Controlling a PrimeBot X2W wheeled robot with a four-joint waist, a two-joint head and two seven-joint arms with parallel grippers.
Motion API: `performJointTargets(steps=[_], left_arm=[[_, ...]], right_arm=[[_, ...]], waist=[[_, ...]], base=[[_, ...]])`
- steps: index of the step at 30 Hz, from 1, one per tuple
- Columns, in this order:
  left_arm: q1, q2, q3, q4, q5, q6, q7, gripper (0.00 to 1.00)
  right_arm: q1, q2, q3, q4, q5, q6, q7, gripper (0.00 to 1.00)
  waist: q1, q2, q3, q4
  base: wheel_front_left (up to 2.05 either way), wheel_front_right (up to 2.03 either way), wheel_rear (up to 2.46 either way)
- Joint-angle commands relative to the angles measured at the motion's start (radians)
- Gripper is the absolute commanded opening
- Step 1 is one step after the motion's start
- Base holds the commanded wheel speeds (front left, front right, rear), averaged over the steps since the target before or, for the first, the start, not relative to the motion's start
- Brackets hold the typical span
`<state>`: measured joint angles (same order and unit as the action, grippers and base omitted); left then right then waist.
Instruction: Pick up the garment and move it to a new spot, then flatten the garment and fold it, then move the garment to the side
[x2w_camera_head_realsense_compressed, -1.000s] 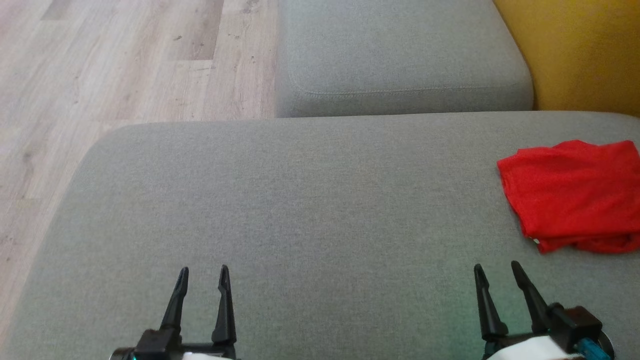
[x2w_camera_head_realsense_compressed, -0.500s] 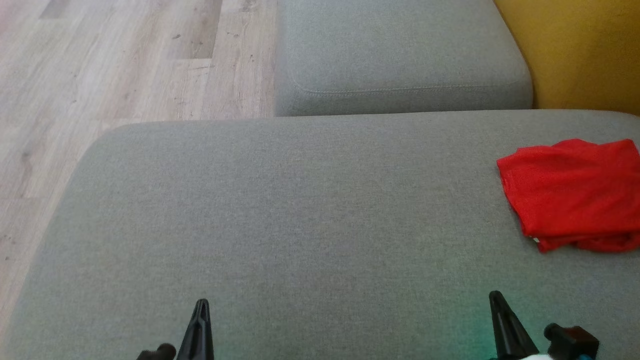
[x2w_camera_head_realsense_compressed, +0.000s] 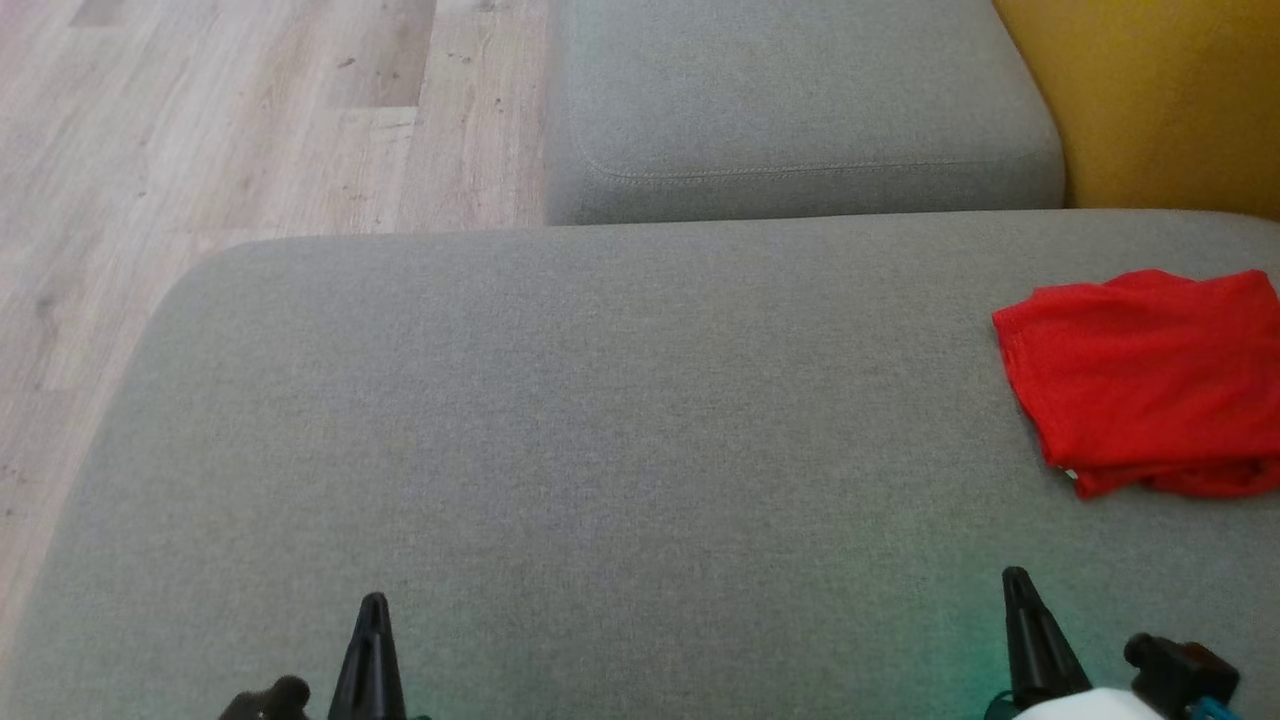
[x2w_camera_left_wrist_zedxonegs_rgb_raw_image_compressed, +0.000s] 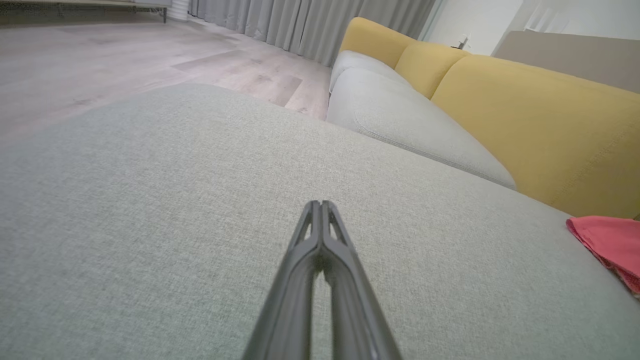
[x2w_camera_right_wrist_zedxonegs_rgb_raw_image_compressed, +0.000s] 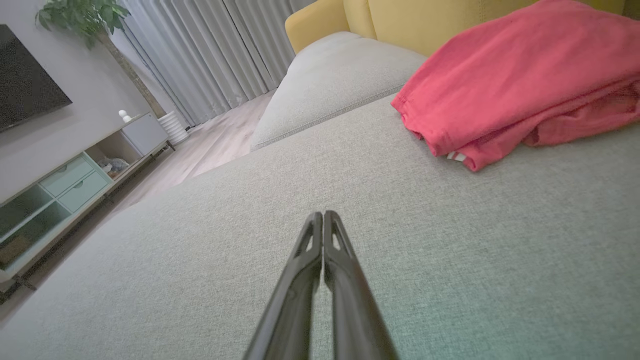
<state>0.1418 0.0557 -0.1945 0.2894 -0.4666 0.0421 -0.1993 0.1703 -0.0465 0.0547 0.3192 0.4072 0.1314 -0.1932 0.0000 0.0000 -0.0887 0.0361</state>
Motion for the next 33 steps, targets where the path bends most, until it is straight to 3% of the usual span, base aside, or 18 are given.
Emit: performJointTargets(steps=[1,33], left_arm=[[-0.060,0.003,0.016,-0.028,-0.021,-0.009,0.004,0.00],[-0.119,0.008,0.098,-0.034,-0.383,-0.060,0.093,0.00]], right_arm=[[-0.057,-0.007,-0.005,-0.034,0.024,0.000,0.006,0.00],[-0.126,-0.011,-0.050,-0.047,0.401,0.000,0.095,0.00]], waist=[[0.0000,0.0000,0.001,0.000],[0.0000,0.0000,0.029,-0.012]], base=[[0.00,0.00,0.00],[0.00,0.00,0.00]])
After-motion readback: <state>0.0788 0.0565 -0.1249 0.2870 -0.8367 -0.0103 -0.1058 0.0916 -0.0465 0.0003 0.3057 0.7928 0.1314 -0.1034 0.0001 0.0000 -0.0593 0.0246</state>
